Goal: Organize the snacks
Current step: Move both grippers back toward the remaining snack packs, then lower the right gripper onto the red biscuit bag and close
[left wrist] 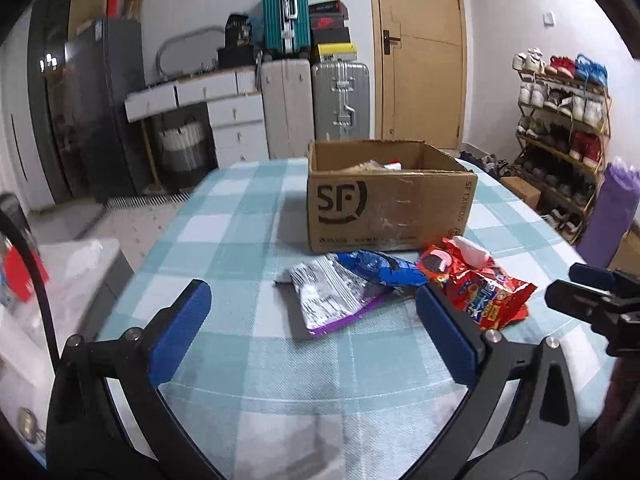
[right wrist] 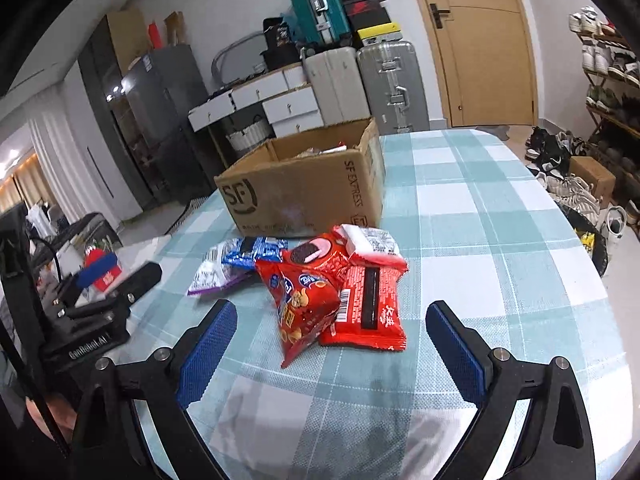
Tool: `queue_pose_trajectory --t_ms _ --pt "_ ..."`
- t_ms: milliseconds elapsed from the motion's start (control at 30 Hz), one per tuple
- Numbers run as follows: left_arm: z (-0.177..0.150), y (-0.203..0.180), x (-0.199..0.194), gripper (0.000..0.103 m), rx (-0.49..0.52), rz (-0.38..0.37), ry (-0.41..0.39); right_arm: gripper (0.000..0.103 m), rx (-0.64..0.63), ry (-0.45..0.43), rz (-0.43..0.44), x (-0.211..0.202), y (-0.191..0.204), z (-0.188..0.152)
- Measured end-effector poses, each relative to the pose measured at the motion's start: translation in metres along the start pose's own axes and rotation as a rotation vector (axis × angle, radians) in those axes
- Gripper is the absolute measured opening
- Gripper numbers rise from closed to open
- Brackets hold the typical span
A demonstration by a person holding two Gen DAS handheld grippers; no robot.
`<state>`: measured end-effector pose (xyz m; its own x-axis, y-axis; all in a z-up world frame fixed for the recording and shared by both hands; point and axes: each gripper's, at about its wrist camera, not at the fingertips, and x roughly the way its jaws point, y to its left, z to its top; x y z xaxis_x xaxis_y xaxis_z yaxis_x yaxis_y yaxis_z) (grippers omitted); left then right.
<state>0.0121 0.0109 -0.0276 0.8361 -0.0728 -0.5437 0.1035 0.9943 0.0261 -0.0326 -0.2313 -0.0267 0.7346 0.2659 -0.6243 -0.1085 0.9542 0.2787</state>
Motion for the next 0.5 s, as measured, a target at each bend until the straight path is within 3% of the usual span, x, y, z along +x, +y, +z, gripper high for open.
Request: queue_pose_trajectory --t_ms 233,367,500 --pt "-0.002 0.002 0.013 0.102 -0.038 -0.028 0.067 0.097 0.024 0.024 -0.017 0.019 -0.007 0.009" --pt "-0.003 0.006 0.013 0.102 -0.054 -0.021 0.065 0.097 -0.101 0.036 0.019 0.035 0.016 0.012" --pt "-0.005 0.017 0.016 0.102 -0.099 -0.032 0.09 0.096 -0.143 0.087 0.033 0.058 0.027 0.012"
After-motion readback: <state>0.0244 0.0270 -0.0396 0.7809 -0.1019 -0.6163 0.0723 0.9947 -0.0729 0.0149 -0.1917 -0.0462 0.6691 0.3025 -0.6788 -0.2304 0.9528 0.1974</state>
